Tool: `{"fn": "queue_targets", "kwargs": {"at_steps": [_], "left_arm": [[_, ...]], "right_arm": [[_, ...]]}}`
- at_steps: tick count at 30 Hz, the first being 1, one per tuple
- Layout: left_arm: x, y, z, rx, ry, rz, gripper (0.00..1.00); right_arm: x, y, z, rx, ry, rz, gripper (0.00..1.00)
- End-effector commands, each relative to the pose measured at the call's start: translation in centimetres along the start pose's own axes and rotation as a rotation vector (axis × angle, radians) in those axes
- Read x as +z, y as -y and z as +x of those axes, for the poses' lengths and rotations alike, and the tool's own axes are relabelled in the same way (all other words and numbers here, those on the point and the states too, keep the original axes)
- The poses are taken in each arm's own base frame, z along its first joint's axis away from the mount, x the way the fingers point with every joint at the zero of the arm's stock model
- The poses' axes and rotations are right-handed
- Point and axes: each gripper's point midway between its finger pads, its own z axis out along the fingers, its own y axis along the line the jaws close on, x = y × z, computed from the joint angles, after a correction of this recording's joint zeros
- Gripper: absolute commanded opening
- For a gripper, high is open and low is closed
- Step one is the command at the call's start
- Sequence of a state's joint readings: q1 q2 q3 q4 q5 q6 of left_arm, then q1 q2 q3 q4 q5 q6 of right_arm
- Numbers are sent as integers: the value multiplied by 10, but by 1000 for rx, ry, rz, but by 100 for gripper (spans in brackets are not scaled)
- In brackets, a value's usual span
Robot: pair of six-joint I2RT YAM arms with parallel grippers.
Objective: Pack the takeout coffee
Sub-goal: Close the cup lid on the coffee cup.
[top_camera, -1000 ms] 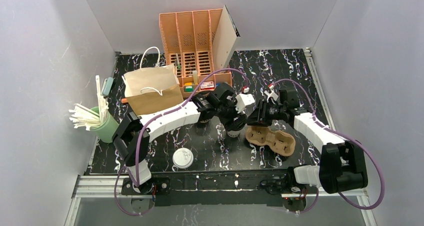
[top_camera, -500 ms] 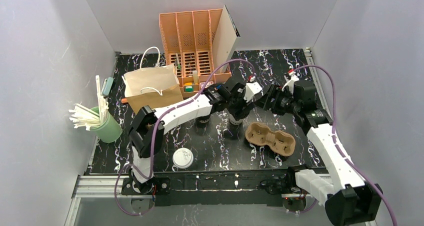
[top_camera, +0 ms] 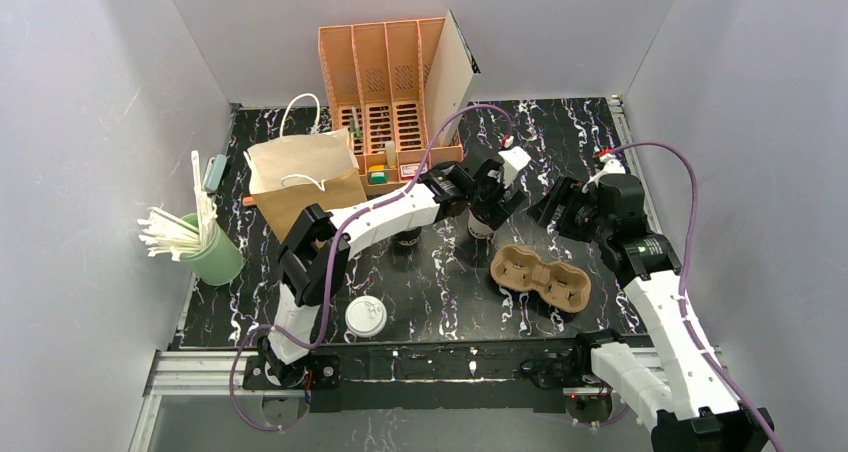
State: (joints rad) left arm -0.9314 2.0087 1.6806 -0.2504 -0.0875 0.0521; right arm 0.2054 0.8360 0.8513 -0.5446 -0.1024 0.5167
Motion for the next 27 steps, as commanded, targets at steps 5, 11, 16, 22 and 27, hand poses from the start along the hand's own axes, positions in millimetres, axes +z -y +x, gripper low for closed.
{"fn": "queue_targets", "kwargs": {"at_steps": [5, 11, 16, 22, 27], "left_arm": [[-71, -26, -22, -50, 21, -109, 98], [-147, -54, -1, -112, 5, -258, 98], [-196, -56, 9, -185, 116, -254, 98], [-225, -44, 26, -296, 104, -195, 98], [-240, -32, 77, -382, 24, -167, 98]], "right_arm": [[-18, -19, -7, -76, 32, -98, 82], [-24, -44, 16, -123, -81, -269, 78], [-21, -40, 21, -148, -107, -263, 83], [-14, -50, 32, -197, -188, -291, 81], [-6, -58, 53, -233, -190, -276, 66]]}}
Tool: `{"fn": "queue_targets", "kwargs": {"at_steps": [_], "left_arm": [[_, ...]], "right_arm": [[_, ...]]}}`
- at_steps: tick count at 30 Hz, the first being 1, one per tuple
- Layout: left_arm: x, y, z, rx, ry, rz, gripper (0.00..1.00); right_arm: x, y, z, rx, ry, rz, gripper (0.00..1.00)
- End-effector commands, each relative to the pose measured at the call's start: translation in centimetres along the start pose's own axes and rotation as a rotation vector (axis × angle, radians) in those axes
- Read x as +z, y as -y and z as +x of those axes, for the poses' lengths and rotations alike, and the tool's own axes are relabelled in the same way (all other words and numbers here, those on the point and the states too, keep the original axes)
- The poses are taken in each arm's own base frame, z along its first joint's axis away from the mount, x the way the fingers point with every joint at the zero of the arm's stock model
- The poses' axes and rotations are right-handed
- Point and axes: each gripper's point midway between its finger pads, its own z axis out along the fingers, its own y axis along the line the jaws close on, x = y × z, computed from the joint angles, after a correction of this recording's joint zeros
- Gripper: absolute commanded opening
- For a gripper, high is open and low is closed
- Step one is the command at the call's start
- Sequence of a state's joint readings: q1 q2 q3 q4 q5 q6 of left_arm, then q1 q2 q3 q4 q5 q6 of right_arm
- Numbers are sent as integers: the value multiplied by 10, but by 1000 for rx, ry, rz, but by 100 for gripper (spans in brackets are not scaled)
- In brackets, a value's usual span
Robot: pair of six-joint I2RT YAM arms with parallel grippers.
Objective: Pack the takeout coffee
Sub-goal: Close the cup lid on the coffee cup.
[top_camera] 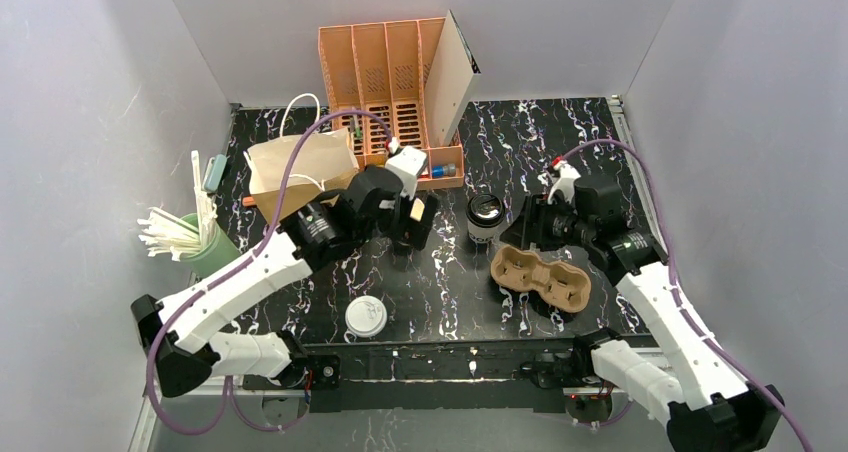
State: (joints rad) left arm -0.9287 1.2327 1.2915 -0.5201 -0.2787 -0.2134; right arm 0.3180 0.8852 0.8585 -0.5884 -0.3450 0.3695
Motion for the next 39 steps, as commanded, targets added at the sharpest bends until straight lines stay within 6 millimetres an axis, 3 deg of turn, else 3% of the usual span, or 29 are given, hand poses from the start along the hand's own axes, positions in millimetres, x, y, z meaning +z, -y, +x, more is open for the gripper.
{"fn": "queue_targets", "kwargs": {"at_steps": [1, 5, 9, 13, 16, 20, 27, 39], "left_arm": [[-25, -9, 56, -101, -134, -6, 98], [-40, -17, 99, -199, -195, -30, 91], [-42, -33, 142, -303, -226, -126, 84], [-43, -52, 171, -345, -232, -233, 90], [-43, -62, 179, -361, -209, -283, 98], [-46, -72, 171, -405, -140, -328, 98], [-44, -82, 178, -453, -91, -380, 98], [-39, -83, 204, -579, -99, -411, 98]], "right_arm": [[9, -14, 4, -51, 31, 2, 64], [37, -16, 28, -38, 7, 80, 59], [58, -6, 33, -10, 109, 236, 68], [76, 0, 35, -17, 220, 302, 76], [87, 6, 31, -35, 288, 356, 82], [100, 21, 31, -45, 352, 402, 85], [113, 39, 25, -66, 436, 480, 88], [134, 60, 3, -65, 508, 563, 85]]}}
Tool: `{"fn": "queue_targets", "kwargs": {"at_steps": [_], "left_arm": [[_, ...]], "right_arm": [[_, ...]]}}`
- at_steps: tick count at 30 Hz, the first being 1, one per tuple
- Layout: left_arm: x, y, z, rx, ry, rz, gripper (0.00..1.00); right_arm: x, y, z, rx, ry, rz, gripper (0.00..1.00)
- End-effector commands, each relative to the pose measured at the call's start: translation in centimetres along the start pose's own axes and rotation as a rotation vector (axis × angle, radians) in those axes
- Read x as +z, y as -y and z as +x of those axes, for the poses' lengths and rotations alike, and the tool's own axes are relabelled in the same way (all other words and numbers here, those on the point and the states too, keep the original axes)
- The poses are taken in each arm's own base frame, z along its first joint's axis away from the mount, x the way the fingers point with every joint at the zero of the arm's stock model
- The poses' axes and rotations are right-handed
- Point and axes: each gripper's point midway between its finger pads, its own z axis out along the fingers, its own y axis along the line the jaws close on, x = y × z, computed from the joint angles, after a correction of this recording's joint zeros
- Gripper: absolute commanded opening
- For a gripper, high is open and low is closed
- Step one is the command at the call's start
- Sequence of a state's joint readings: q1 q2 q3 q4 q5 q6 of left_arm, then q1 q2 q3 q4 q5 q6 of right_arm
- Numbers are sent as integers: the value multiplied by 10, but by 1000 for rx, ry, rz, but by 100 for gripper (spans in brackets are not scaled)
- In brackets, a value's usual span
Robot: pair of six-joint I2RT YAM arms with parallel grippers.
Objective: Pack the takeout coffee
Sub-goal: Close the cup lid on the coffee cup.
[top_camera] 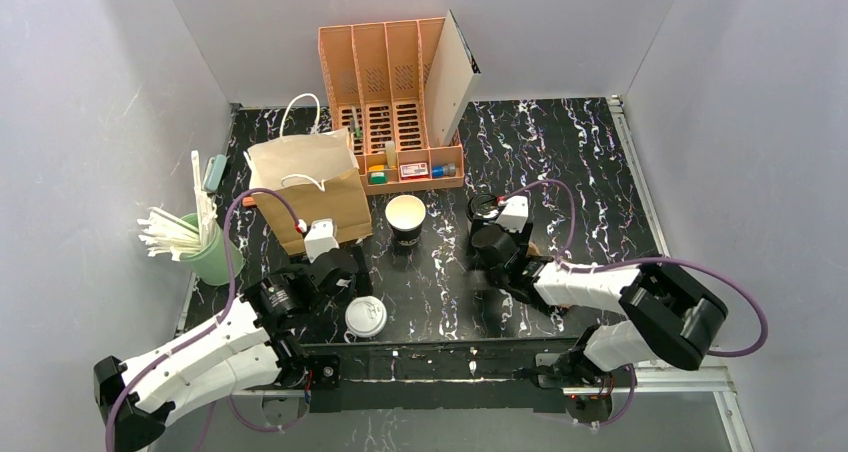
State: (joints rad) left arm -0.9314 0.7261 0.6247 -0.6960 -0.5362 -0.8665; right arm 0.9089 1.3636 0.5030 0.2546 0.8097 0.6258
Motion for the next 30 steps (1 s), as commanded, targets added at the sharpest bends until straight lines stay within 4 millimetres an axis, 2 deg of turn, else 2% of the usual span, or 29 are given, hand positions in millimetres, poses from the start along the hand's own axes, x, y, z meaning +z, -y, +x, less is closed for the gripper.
{"fn": "queue_targets", "kwargs": {"at_steps": [1, 7, 11, 14, 16, 19, 22, 30], "left_arm": [[2, -3, 1, -81, 21, -11, 98], [5, 4, 22, -61, -78, 13, 98], [8, 10, 38, -57, -149, 34, 98], [12, 13, 49, -64, -181, 53, 98], [13, 18, 53, -62, -192, 83, 95], [17, 21, 59, -53, -212, 92, 87], [22, 20, 68, -40, -245, 79, 83], [34, 28, 79, -81, -254, 102, 82]], "right_arm": [[17, -2, -36, 85, 100, 28, 85], [31, 5, -48, 71, 109, 47, 85], [29, 2, -52, 44, 102, 26, 90], [18, -9, -53, -13, 77, -73, 94], [8, -12, -54, -24, 86, -135, 96], [-6, -10, -60, -29, 103, -180, 98], [-17, -2, -63, -38, 99, -183, 98], [-44, 3, -76, -29, 103, -233, 98]]}}
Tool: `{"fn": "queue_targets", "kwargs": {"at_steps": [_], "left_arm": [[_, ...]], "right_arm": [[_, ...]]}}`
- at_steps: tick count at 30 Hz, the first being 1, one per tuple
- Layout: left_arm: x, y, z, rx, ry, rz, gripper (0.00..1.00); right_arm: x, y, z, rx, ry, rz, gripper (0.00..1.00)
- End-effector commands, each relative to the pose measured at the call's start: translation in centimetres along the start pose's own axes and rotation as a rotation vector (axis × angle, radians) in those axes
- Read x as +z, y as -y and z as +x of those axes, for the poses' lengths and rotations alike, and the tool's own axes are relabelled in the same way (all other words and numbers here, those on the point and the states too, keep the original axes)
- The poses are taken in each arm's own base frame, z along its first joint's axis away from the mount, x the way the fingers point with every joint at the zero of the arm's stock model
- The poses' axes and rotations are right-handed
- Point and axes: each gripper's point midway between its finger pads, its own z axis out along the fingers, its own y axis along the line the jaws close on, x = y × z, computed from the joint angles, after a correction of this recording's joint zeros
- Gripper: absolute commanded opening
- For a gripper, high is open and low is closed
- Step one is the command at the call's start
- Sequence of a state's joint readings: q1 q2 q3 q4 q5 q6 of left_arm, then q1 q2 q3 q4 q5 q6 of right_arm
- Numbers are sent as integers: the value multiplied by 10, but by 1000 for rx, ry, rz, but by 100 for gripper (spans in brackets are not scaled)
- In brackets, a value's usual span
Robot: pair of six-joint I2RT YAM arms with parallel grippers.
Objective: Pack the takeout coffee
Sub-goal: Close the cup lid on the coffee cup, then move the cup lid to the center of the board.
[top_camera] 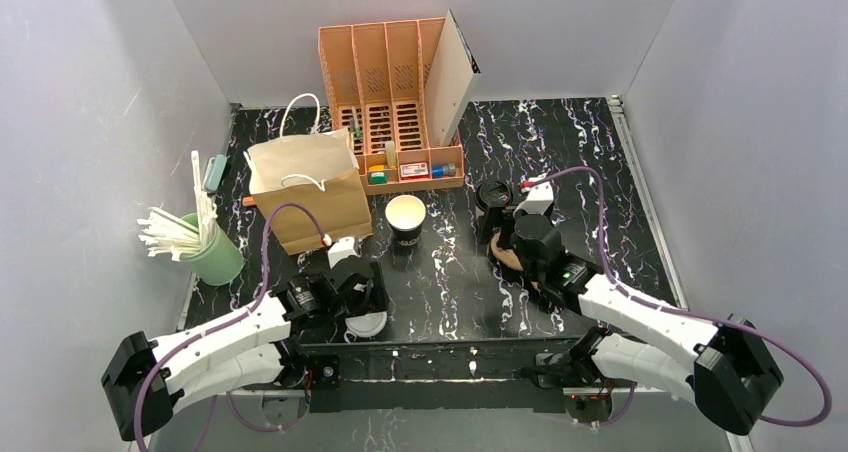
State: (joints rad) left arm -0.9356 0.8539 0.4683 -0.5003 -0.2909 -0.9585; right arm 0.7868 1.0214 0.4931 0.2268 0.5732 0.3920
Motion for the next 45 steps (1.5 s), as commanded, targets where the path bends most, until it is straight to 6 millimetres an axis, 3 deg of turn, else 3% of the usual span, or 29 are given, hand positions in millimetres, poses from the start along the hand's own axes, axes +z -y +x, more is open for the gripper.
{"fn": "queue_targets", "kwargs": {"at_steps": [1, 5, 15, 21, 26, 31, 36, 40, 45], "left_arm": [[9, 5, 5, -27, -5, 22, 82], [15, 19, -3, -27, 20, 54, 82], [49, 74, -13, -6, 16, 170, 82], [56, 119, -52, 79, 109, 227, 83], [47, 151, -77, 160, 118, 247, 85], [20, 140, -91, 224, 127, 187, 87], [-3, 101, -81, 207, 87, 134, 87], [-27, 74, -72, 164, 74, 135, 80], [-47, 33, -63, 100, 77, 97, 78]], "right_arm": [[-14, 2, -2, -19, -18, -28, 98], [-20, -2, -7, -18, -26, -54, 98], [-42, -18, -3, 0, -135, -159, 96], [-55, -23, 1, 14, -180, -209, 95], [-65, -31, 11, 41, -239, -262, 92], [-70, -44, 24, 65, -297, -332, 86], [-74, -71, 40, -5, -345, -472, 88], [-77, -102, 56, -146, -342, -545, 97], [-70, -142, 80, -338, -344, -585, 98]]}}
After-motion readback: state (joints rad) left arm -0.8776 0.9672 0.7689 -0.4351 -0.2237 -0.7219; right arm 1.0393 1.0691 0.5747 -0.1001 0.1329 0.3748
